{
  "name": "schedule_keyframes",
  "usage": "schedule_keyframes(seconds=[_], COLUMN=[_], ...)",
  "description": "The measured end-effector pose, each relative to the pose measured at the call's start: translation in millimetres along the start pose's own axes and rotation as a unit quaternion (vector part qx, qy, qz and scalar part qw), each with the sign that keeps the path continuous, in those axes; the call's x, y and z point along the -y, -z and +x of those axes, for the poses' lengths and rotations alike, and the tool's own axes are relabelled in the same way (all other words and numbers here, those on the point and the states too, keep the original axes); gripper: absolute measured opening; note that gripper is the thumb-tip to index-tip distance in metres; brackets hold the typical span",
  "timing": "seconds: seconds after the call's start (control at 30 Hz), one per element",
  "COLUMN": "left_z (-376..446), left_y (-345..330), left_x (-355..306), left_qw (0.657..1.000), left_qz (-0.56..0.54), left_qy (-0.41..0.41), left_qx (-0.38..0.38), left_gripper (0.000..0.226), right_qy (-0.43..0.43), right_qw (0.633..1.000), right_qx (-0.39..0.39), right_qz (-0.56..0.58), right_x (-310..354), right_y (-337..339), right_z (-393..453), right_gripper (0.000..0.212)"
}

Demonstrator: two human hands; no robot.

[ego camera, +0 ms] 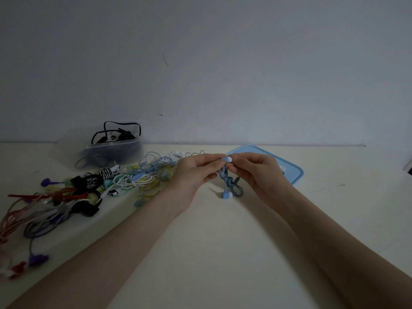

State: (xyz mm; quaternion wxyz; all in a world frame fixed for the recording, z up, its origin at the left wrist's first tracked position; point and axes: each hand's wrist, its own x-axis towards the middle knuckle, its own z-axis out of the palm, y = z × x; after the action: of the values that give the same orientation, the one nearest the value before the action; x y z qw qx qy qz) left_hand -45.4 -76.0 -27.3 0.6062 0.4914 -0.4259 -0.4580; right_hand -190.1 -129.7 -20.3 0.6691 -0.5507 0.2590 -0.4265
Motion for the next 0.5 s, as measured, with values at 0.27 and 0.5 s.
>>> schedule_keyframes(seconds=[0.27, 0.5], left_z=[-0.5, -0.1], left_y=[-1.2, -2.5], left_x=[-2.1, -3.8], left_qw=[0.990, 0.990], left_qz=[-0.115, -0.098], left_qy=[0.078, 0.097], left_qx=[-0.005, -0.015], left_gripper=[0.017, 0.009], right_qy=[0.023, 0.042], right_qw=[0.998, 0.995], right_qx=[-0.001, -0.017], right_qz=[-0.051, -0.093], right_x=[-2.4, -2.1], right_y=[-1.1, 0.4], right_z=[0.6, 1.5], right_gripper=[0.013, 0.010])
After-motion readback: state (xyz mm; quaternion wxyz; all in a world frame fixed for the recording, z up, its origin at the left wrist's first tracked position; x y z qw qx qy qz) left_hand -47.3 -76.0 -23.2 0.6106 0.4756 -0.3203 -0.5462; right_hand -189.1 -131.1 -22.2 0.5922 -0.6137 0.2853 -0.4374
